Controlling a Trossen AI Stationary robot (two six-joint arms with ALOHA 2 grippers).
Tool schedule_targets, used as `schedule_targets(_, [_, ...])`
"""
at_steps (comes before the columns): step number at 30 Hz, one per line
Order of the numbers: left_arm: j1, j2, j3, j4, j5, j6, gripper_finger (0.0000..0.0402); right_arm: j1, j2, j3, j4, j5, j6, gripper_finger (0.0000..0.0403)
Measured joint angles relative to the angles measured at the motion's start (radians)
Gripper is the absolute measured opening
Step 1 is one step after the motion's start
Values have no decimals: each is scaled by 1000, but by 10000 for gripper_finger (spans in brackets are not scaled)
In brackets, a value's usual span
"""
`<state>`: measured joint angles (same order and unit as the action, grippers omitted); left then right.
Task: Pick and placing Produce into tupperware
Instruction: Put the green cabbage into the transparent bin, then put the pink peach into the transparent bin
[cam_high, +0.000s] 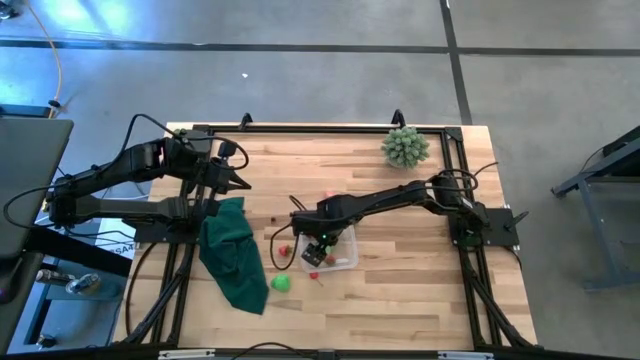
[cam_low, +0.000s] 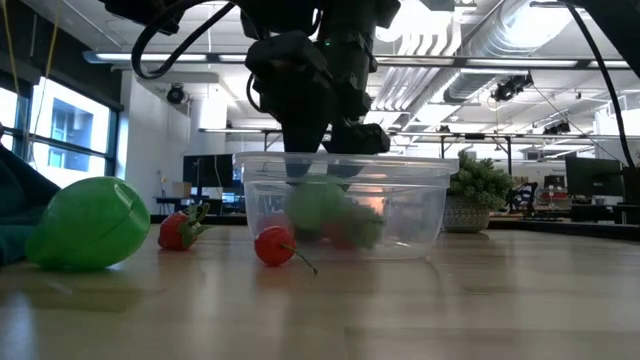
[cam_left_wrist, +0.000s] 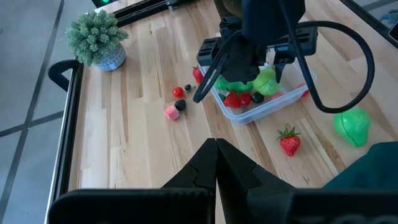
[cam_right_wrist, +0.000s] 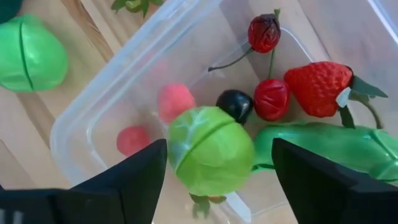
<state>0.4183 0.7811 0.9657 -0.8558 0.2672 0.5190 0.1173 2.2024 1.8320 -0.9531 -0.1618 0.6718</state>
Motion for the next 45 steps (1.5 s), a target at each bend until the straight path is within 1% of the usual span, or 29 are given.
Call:
schedule_targets(4, [0, 0, 0, 0, 0, 0, 1, 0, -5, 0, -8, -8, -1, 287])
schedule_targets(7, [0, 0, 0, 0, 0, 0, 1, 0, -39, 0, -13, -3, -3, 289])
schedule_targets(13, [0, 0, 0, 0, 0, 0, 1, -17, -144, 0, -38, 62, 25, 289])
schedule_targets(17, [0, 0, 0, 0, 0, 0, 1, -67, -225, 1, -57, 113, 71, 289])
schedule_targets(21, [0, 0, 0, 0, 0, 0, 1, -142, -273, 1, -113, 190, 133, 289])
schedule_targets(23, [0, 0, 0, 0, 0, 0, 1, -189, -280, 1, -124, 187, 156, 289])
schedule_targets(26, [0, 0, 0, 0, 0, 0, 1, -261, -278, 1, -121, 143, 139, 289])
schedule_targets(30, [0, 0, 0, 0, 0, 0, 1, -342, -243, 1, -62, 96, 135, 289])
schedule_targets(32, [0, 0, 0, 0, 0, 0, 1, -372, -212, 1, -33, 70, 134, 289])
schedule_targets(34, [0, 0, 0, 0, 0, 0, 1, -396, -178, 1, -16, 21, 140, 289])
schedule_targets(38, [0, 0, 0, 0, 0, 0, 1, -422, -102, 1, 0, -47, 163, 289])
schedule_targets(40, [0, 0, 0, 0, 0, 0, 1, -425, -83, 0, 3, -55, 168, 289])
schedule_targets(45, [0, 0, 0, 0, 0, 0, 1, -425, -44, 1, -39, -17, 185, 289])
